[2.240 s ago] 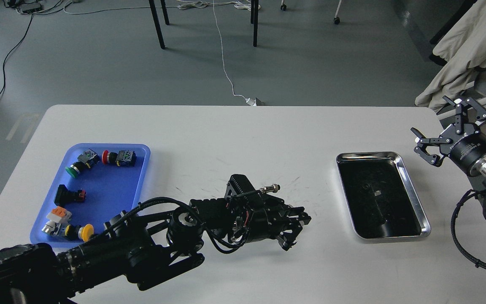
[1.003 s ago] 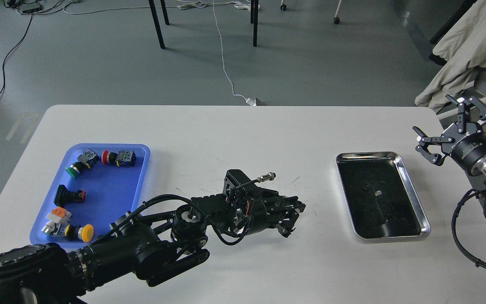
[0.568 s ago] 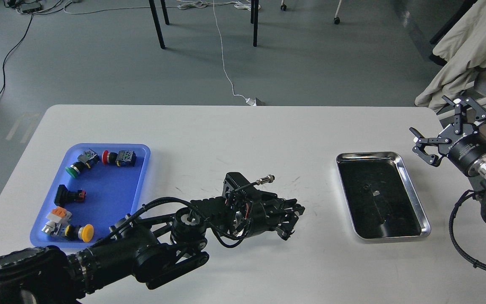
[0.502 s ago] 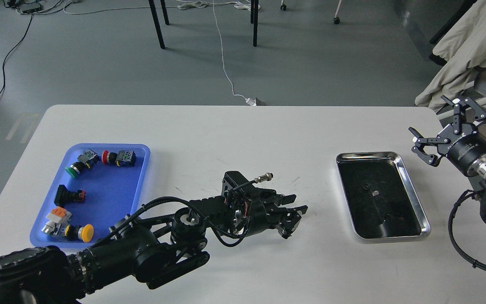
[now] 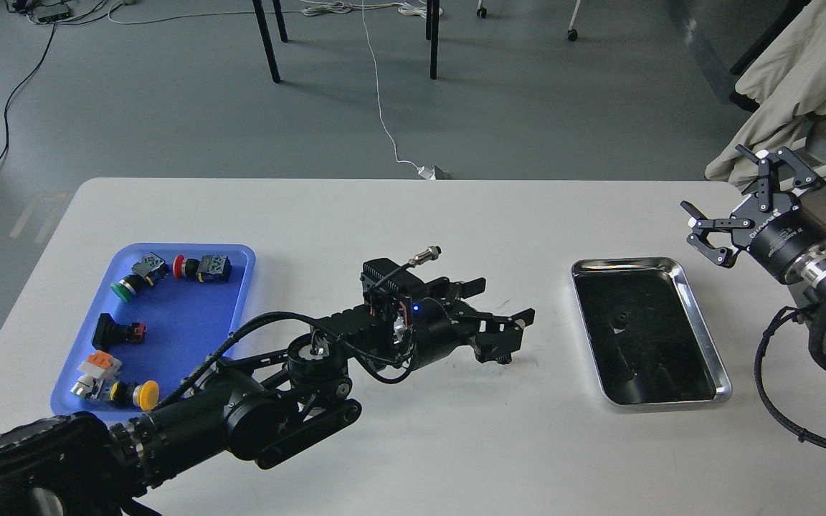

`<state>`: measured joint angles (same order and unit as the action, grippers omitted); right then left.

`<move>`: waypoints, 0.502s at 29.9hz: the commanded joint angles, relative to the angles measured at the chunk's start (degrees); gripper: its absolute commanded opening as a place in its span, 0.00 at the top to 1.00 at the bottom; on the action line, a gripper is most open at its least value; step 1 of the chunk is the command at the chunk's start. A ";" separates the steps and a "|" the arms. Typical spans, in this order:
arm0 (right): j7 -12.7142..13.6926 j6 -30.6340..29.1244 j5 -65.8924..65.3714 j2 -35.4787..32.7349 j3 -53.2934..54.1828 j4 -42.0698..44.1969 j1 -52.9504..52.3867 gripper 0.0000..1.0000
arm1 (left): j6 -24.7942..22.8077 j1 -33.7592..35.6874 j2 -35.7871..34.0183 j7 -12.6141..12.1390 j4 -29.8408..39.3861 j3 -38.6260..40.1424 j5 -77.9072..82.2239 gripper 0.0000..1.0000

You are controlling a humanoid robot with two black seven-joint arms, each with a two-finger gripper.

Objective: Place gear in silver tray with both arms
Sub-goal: 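Open the left gripper to set the gear down and withdraw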

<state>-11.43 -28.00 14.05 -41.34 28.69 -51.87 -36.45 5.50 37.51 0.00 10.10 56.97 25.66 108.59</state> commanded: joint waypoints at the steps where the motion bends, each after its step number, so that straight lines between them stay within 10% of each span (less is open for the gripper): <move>1: 0.01 0.00 -5.16 -1.80 -0.30 -2.36 -1.95 0.02 | 2.85 0.37 0.00 0.01 -0.46 4.30 -7.40 0.02; 15: 0.36 0.00 -11.93 -16.31 -32.08 -15.01 -32.06 0.02 | 4.43 12.67 0.00 -5.08 -0.55 20.66 -48.63 0.03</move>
<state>-11.14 -28.00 4.93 -56.07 5.95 -64.84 -58.87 9.01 48.27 0.01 6.20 56.49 45.07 65.48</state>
